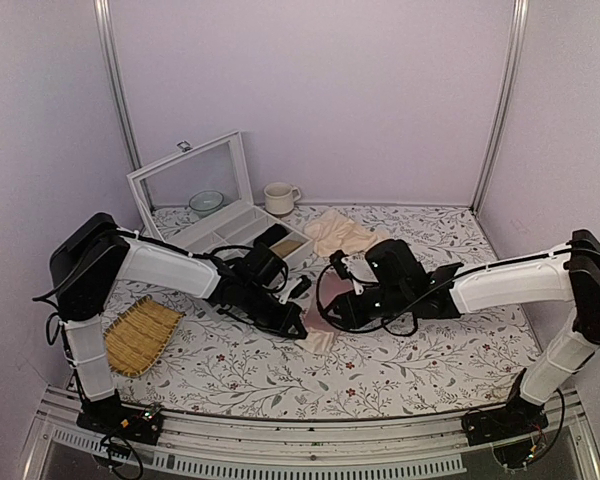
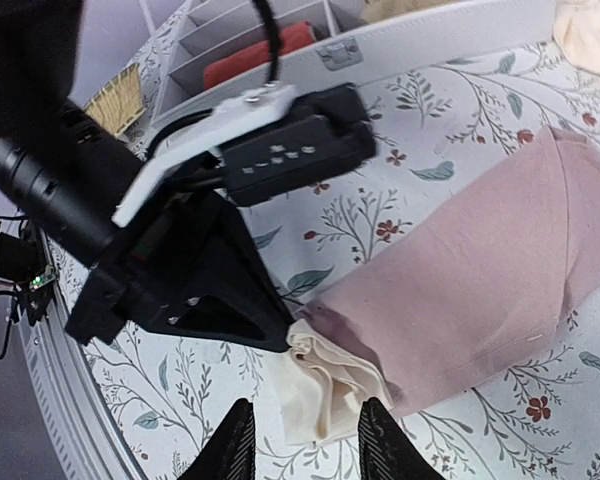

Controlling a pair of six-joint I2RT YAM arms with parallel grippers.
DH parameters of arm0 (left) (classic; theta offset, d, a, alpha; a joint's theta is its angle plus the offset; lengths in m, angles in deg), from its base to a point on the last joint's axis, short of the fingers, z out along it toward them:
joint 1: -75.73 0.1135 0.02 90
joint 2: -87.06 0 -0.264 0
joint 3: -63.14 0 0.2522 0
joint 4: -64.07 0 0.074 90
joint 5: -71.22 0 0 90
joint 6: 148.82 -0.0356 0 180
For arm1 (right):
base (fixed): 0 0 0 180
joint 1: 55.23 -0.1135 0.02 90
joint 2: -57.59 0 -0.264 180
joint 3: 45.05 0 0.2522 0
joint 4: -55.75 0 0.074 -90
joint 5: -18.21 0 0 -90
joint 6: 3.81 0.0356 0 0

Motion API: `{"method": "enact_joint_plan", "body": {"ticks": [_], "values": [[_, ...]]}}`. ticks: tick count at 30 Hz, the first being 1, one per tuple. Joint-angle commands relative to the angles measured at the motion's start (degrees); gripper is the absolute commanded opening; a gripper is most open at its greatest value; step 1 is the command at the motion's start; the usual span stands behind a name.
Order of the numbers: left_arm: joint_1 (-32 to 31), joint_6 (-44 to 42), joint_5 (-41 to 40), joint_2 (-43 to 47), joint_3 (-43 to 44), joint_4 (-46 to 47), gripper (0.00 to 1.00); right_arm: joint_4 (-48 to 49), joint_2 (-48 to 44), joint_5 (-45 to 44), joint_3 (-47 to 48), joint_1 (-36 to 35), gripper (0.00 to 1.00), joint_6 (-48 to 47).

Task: Roll the underwear
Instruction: Roll the underwear at the center of the board.

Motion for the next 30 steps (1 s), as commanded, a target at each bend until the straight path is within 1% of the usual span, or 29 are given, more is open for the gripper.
{"method": "enact_joint_plan", "body": {"ticks": [1,6,8,12,17,20,30], "values": [[0.4,0.6,0.7,-0.1,0.9,-1.2,0.00,-1.1,-7.7,-13.7,-0.5,-6.7,0.34,-6.0],[0.7,0.7,0.9,-0.4,1.3,-1.5,0.00,-3.0,-7.1,-19.3,-0.1,-12.8,0.33,-10.3],[0.9,0.8,1.1,-0.7,1.7,-1.6,0.00,-4.0,-5.8,-19.8,0.3,-14.1,0.33,-12.5],[1.0,0.9,1.5,-1.3,2.1,-1.6,0.00,-3.4,-3.4,-19.2,-0.1,-15.4,0.32,-13.5],[1.2,0.8,1.6,-1.6,1.8,-1.7,0.00,-3.4,0.5,-20.0,1.5,-16.8,0.32,-17.8],[1.2,0.8,1.6,-1.7,1.9,-1.6,0.00,-3.5,3.2,-18.6,2.4,-16.8,0.32,-19.3],[1.3,0.7,1.7,-1.9,1.7,-1.8,0.00,-2.2,10.2,-18.6,4.1,-16.8,0.32,-23.2]]}}
